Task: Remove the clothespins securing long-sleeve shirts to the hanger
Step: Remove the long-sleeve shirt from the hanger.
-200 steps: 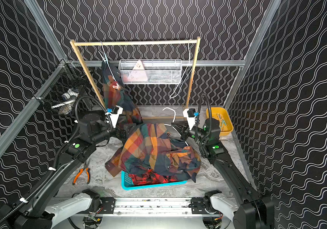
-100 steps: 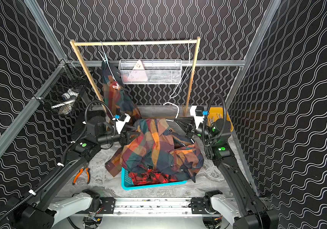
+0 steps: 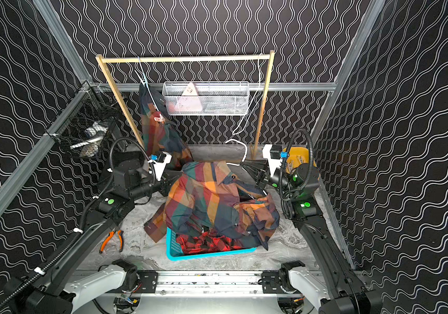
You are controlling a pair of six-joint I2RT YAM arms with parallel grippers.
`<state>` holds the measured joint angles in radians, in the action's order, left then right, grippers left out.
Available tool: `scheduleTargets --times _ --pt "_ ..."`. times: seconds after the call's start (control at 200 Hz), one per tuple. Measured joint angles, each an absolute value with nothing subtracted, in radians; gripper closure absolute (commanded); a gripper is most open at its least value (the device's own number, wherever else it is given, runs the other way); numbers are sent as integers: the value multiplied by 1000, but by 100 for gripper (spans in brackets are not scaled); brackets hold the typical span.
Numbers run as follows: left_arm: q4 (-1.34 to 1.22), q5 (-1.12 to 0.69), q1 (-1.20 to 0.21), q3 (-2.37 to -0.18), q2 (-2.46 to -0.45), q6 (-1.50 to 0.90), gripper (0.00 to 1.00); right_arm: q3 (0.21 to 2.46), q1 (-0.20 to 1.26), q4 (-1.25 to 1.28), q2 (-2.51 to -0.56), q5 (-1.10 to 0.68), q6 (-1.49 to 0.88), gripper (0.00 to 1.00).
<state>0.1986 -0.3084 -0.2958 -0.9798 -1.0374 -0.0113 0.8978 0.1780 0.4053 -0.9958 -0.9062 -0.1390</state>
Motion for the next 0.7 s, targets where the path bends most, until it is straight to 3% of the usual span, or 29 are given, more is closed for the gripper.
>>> scheduleTargets --times 0.305,0.7 --pt "215 46 -251 -962 -1026 -150 100 860 161 394 -949 -922 -149 100" --pt "284 27 -230 -838 -895 -260 100 849 146 340 -909 -903 -144 100"
